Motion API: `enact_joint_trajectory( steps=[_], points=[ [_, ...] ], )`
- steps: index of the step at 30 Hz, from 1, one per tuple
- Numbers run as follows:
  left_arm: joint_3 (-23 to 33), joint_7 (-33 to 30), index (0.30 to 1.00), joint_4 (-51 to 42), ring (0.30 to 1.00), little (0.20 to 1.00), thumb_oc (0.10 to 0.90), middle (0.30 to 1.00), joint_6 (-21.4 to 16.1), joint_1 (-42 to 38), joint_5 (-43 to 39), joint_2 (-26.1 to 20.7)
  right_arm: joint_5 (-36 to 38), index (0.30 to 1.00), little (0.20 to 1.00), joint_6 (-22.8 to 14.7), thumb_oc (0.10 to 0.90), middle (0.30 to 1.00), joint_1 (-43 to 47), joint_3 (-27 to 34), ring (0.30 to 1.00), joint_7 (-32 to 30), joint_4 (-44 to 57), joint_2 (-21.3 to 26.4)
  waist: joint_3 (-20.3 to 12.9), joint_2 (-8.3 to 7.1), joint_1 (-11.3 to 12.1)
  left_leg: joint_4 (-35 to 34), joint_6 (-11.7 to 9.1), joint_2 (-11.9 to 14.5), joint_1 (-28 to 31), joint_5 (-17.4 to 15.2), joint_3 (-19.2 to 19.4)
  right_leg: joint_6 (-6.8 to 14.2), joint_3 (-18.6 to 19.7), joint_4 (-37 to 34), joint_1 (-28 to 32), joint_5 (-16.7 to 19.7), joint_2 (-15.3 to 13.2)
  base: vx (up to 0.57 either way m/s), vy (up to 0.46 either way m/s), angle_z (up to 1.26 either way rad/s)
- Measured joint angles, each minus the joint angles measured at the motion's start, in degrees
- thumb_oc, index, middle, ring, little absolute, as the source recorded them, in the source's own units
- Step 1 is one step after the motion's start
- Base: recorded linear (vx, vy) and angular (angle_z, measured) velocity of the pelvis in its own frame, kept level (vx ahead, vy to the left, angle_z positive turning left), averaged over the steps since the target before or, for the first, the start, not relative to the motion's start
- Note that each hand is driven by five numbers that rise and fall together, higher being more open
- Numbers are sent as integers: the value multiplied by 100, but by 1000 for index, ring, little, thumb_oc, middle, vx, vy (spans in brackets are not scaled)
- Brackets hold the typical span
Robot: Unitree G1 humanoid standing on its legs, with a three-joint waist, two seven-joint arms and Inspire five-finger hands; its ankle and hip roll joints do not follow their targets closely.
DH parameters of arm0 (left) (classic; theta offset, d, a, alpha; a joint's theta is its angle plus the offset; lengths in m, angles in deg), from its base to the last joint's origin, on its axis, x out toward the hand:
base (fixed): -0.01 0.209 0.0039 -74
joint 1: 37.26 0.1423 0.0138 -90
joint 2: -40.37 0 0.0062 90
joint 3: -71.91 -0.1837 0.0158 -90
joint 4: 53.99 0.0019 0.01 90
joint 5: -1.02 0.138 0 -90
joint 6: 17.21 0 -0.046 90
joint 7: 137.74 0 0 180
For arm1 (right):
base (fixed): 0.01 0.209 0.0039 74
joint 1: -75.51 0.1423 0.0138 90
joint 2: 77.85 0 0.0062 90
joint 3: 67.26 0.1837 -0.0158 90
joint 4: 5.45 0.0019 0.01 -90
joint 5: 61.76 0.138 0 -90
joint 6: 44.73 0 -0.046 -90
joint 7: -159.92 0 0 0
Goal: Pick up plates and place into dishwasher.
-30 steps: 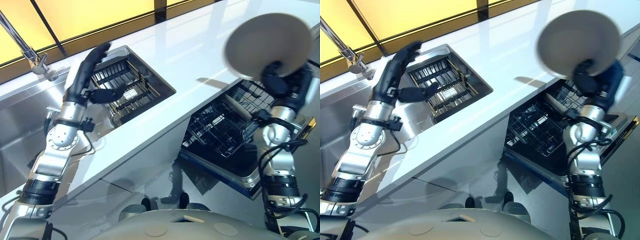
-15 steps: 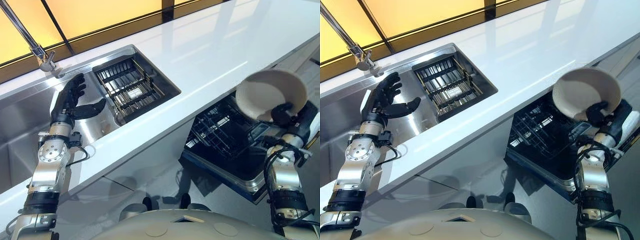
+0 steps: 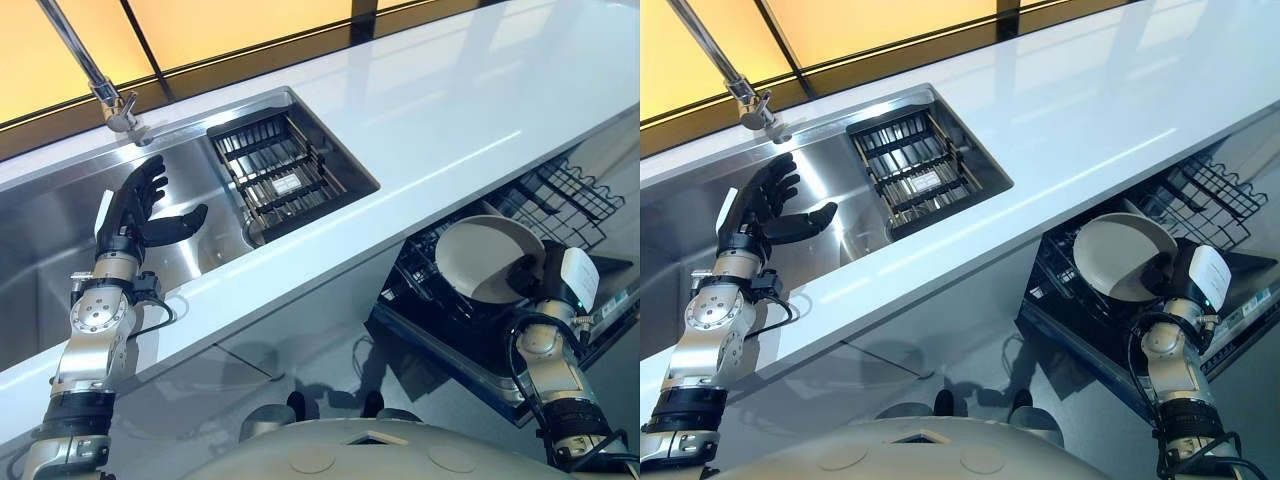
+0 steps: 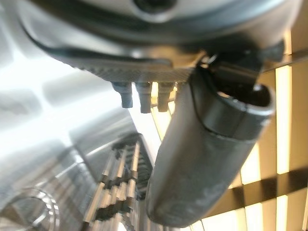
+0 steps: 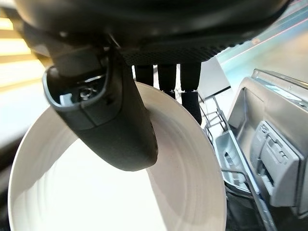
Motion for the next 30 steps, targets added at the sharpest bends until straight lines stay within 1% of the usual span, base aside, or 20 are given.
enact_joint_trajectory(
  steps=[3,7,8,12,17,20,25,26,27,28,30],
  points=[
    [0,4,900,0,900,900,800,900,1,31,-24,0,-18,300,200,205,100,300,43,-22,300,8,-112,52,62,36,123,10,-8,0,-10,7,-71,-1,-29,0,17,-6,3,16,26,10],
    [-1,45,900,0,900,900,800,900,5,29,-42,0,-12,300,200,543,100,300,330,-77,300,68,-470,64,96,51,170,18,-13,-13,-30,42,-208,-4,-124,0,67,-35,-4,23,38,18],
    [-6,53,900,0,900,900,800,900,12,30,-43,0,-11,300,200,678,100,300,471,-179,300,105,-678,105,101,49,191,9,-18,-13,-29,46,-237,-3,-164,0,89,-47,-4,23,34,15],
    [-15,150,900,-4,900,900,800,900,26,29,-46,0,40,300,200,915,100,300,836,-261,300,139,-1147,289,146,96,337,5,-25,-19,-62,60,-318,-5,-267,0,107,-52,-10,27,41,14],
    [-75,322,900,-12,900,900,800,900,142,9,-137,-1,397,300,200,1297,100,300,1183,-269,300,374,-1683,507,168,118,489,20,-31,-47,-114,130,-509,2,-420,1,125,-69,-23,27,33,20],
    [-107,404,900,-14,900,900,800,900,263,9,-196,-3,551,300,200,1590,100,300,1377,-402,300,499,-1802,632,178,123,499,17,-21,-92,-101,155,-640,36,-483,0,221,-100,-56,35,36,22],
    [-243,412,900,-14,900,900,800,900,268,-90,-196,-6,710,300,200,1659,100,300,1678,-608,300,416,-1740,647,179,121,564,0,-14,-107,-94,157,-655,46,-482,1,237,-105,-69,16,43,3],
    [-250,412,900,-14,900,900,800,900,268,-90,-196,-6,727,462,389,1658,289,462,1714,-668,462,374,-1672,638,179,121,564,0,-13,-104,-94,158,-653,46,-481,1,237,-105,-68,6,36,-1],
    [-266,412,900,-14,900,900,800,900,268,-91,-196,-6,751,702,669,1656,569,702,1755,-715,702,333,-1617,618,179,121,563,2,-10,-101,-92,160,-652,39,-480,2,237,-101,-65,7,32,0],
    [-296,415,900,-14,900,900,800,900,268,-102,-194,-6,754,900,900,1654,800,900,1784,-713,900,305,-1587,606,179,121,568,7,-10,-101,-90,160,-653,38,-480,7,241,-100,-63,0,0,0],
    [-324,437,900,-14,900,900,800,900,268,-107,-193,-5,779,900,900,1614,800,900,1796,-711,900,296,-1502,588,181,119,567,21,-8,-103,-72,162,-649,38,-458,25,254,-100,-60,0,0,0]
  ],
)
